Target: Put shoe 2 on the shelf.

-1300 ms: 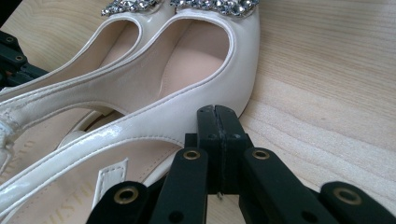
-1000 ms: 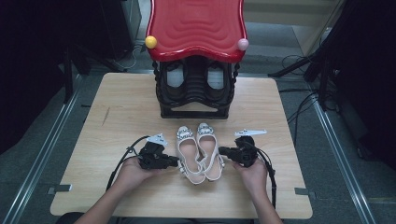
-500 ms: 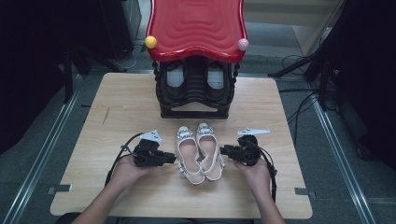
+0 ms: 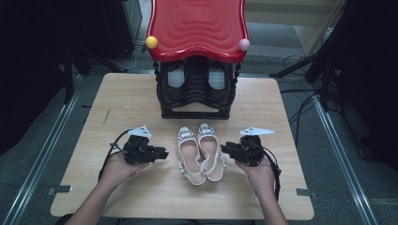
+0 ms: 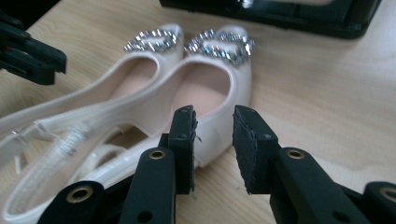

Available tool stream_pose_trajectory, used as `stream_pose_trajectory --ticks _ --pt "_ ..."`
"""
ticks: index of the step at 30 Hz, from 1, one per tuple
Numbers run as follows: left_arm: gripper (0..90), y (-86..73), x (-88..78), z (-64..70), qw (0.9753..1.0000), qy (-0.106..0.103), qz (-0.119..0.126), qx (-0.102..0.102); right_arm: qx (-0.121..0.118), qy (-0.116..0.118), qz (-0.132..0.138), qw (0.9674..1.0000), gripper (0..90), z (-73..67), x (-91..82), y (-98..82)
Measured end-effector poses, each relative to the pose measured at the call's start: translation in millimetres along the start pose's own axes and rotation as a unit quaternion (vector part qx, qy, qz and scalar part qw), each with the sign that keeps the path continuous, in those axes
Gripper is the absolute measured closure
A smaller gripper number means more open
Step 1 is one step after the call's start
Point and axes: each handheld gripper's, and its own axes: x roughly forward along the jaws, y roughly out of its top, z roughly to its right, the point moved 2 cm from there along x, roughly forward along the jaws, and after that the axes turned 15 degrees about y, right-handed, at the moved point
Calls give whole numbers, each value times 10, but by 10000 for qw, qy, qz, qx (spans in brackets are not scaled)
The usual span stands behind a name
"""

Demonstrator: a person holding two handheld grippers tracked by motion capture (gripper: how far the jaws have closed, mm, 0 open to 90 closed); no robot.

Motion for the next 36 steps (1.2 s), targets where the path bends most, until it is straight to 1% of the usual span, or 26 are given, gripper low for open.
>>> stream_pose_trajectory --ticks 2,4,7,8,10,13,16,18,20,21,23,26,27,29,31,33,34,36 --pt "710 -2 -2 -17 10000 7 -4 -21 -85 27 48 9999 704 -35 -5 26" --pt "709 -2 -4 -25 10000 15 -2 -39 -110 -22 -40 9999 684 -54 14 39" --pt "705 -1 -8 -30 10000 58 -25 -21 142 11 -130 9998 672 -57 66 67" --pt "702 -2 -15 -31 10000 60 -12 -4 176 32 -147 9997 673 -64 83 81" --pt "698 -1 -28 -39 10000 66 6 -22 203 95 -192 9996 673 -82 120 111" --pt "695 3 -35 -58 9999 85 21 -61 154 49 -303 9994 673 -122 174 157" --pt "691 8 -50 -68 9999 71 48 -60 124 76 -385 9992 662 -148 228 190" --pt "687 13 -59 -70 9999 92 62 -48 150 80 -484 9987 649 -174 268 218" --pt "683 10 -61 -73 9999 93 58 -70 169 67 -626 9979 635 -208 307 254" --pt "683 10 -61 -75 9999 102 58 -70 147 30 -741 9971 635 -227 328 278" --pt "683 7 -59 -80 9999 110 49 -71 173 -51 -875 9960 636 -256 360 317" --pt "683 7 -60 -79 9999 117 55 -64 200 -4 -1016 9946 632 -315 425 378" --pt "683 7 -61 -79 9999 119 57 -63 163 18 -1039 9945 631 -334 451 395" --pt "683 7 -63 -83 9999 126 52 -44 117 35 -1122 9936 616 -375 510 424" --pt "683 7 -61 -84 9999 137 51 -40 135 56 -1244 9921 593 -411 572 446" --pt "683 13 -54 -81 9999 149 58 -42 62 19 -1351 9908 580 -446 631 457" --pt "683 20 -53 -76 9998 165 54 -6 43 13 -1380 9904 579 -462 655 463" --pt "683 22 -53 -66 9998 167 49 26 47 5 -1457 9893 564 -481 707 470"
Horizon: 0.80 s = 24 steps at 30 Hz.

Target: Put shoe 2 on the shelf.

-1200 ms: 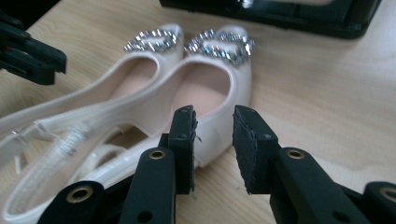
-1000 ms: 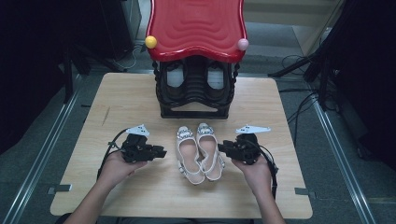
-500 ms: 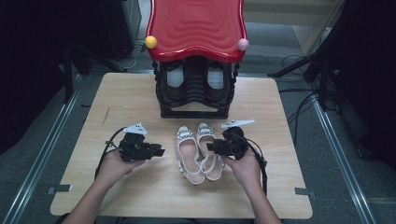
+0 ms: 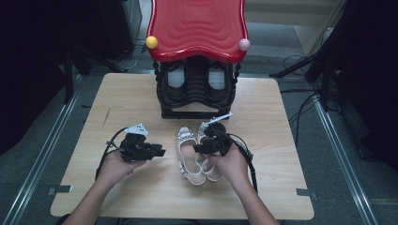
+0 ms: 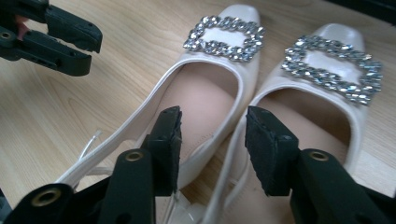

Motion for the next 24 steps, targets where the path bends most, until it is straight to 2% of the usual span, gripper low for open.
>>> stream_pose_trajectory --ticks 4,6,10,13,15,20,24 --pt "681 -5 -2 -8 10000 0 -7 -12 92 -51 -253 9996 552 6 109 6" --pt "680 -5 -6 -13 10000 -11 7 -32 72 -177 -394 9990 551 28 158 -17" --pt "679 -8 1 -17 10000 13 -6 -34 184 -170 -424 9988 559 69 215 -60" --pt "677 -8 4 -13 10000 29 -6 -35 194 -272 -634 9974 581 87 274 -96" --pt "676 -8 6 -12 10000 38 -7 -36 208 -358 -632 9971 610 97 292 -109" --pt "674 -8 7 -16 10000 61 -14 -37 209 -400 -609 9971 667 99 302 -114" --pt "669 -9 0 -26 10000 76 -8 -63 165 -483 -495 9975 716 96 311 -136"
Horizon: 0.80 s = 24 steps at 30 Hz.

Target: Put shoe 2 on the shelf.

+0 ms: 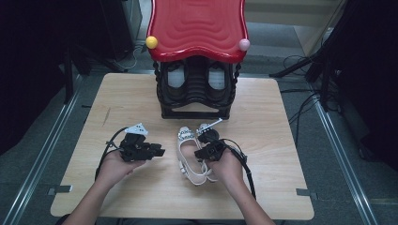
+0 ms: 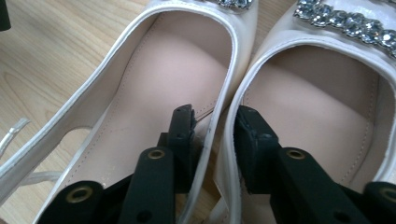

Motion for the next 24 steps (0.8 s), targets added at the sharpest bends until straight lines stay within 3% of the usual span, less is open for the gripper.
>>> stream_pose_trajectory --ticks 4,9,10,19,24 --pt "662 2 -13 -16 10000 -3 22 -3 44 30 85 9999 792 24 -14 0" --pt "620 -3 -11 -61 9999 119 23 -58 -108 0 208 9997 841 21 -36 -24" --pt "611 -5 -12 -70 9999 122 9 -73 -84 -4 190 9998 848 26 -49 -28" --pt "604 -13 -19 -101 9999 138 12 -87 -599 67 -203 9980 865 81 -180 37" --pt "605 -17 -24 -114 9998 137 32 -117 -690 109 -438 9966 864 111 -226 127"
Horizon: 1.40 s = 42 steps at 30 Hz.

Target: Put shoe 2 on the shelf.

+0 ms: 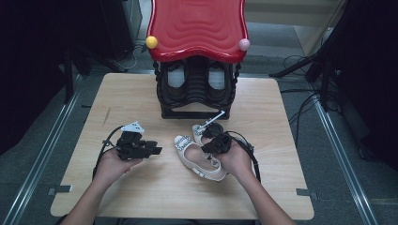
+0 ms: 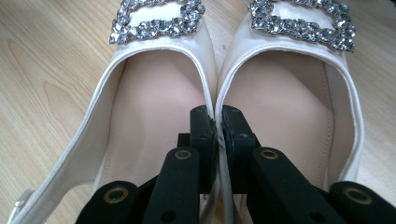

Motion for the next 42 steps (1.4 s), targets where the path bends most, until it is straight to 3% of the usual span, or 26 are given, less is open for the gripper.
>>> stream_pose_trajectory --ticks 5,8,10,12,15,18,20,23,25,27,30,33,39,42 --pt "606 -4 -7 -12 10000 18 15 -8 -208 22 -259 9994 863 -9 -64 104" --pt "606 -9 -15 -41 10000 40 22 -9 -630 -18 -363 9973 863 -54 -102 154" --pt "606 -12 -23 -62 10000 64 27 -31 -874 124 -429 9952 864 -62 -139 193" --pt "607 -19 -32 -83 10000 77 25 -50 -1068 267 -473 9928 864 -72 -175 227" --pt "608 -30 -42 -112 9999 88 38 -74 -1502 403 -657 9856 863 -119 -255 286" --pt "609 -36 -47 -133 9999 105 64 -103 -1757 455 -777 9803 862 -168 -353 355" --pt "610 -36 -48 -143 9999 93 55 -133 -1748 498 -802 9801 862 -196 -439 416" --pt "610 -39 -42 -144 9998 110 41 -139 -1945 608 -808 9757 862 -245 -585 510" --pt "611 -40 -41 -141 9999 111 19 -120 -2154 691 -804 9708 861 -276 -683 575" --pt "610 -40 -42 -136 9999 98 19 -114 -2294 661 -774 9680 860 -314 -777 637" --pt "610 -40 -37 -141 9999 81 9 -116 -2313 520 -689 9690 861 -363 -940 731" --pt "611 -40 -34 -144 9999 90 -1 -125 -2357 610 -644 9678 860 -385 -1085 812" --pt "612 -39 -32 -139 9999 88 15 -94 -2501 698 -457 9646 860 -508 -1429 996" --pt "612 -38 -35 -139 9999 64 3 -83 -2628 748 -274 9616 860 -561 -1583 1092"
